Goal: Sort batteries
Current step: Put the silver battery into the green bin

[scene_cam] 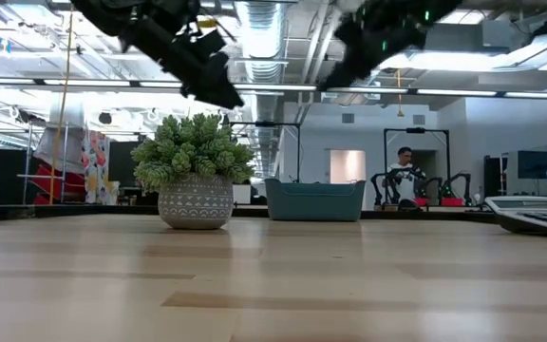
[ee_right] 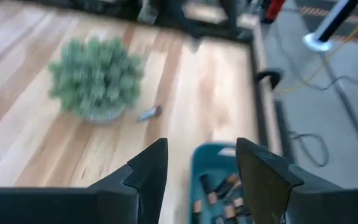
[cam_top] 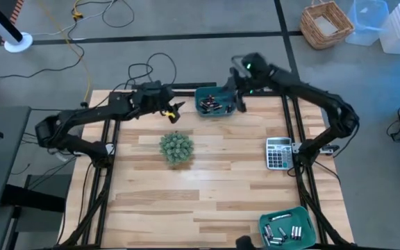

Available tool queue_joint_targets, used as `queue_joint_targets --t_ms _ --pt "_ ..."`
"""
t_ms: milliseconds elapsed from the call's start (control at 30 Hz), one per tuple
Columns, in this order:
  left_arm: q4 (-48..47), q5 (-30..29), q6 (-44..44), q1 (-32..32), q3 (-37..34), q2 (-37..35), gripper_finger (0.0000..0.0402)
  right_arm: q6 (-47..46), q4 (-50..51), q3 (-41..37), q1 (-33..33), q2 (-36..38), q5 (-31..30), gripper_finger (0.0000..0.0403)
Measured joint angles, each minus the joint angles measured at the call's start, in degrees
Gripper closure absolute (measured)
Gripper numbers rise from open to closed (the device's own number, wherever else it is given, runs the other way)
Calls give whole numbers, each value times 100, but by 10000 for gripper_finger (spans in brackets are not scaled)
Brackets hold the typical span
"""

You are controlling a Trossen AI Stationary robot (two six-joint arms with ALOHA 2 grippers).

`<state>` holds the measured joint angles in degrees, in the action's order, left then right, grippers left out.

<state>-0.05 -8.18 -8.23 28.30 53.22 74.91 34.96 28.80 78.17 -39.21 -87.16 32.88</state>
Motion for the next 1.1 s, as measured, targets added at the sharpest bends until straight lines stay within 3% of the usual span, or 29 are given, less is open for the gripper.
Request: queue_joint_targets --t_ms 200,367,533,733,900,1000,1100 --pt "513 -145 -305 264 -290 -68 180 4 -1381 -1205 -6 -30 15 198" --pt "1909 -164 -816 757 -283 259 180 -204 -1900 -1294 -369 -22 18 198" --pt "3326 -169 -661 1559 -274 725 180 -535 -2632 -1285 -1124 33 39 198" --pt "3864 -125 -756 2219 -274 1241 180 -749 -2874 -1283 -1902 33 483 198" --pt "4327 -115 -702 2506 -274 1677 180 -1663 -3470 -1283 -2446 27 465 198" --pt "4354 -190 -585 2619 -243 1798 180 -2242 -3792 -1283 -2797 26 231 198" --pt "4305 -723 -465 2674 -122 1857 180 -2706 -4091 -1283 -3086 24 -396 198"
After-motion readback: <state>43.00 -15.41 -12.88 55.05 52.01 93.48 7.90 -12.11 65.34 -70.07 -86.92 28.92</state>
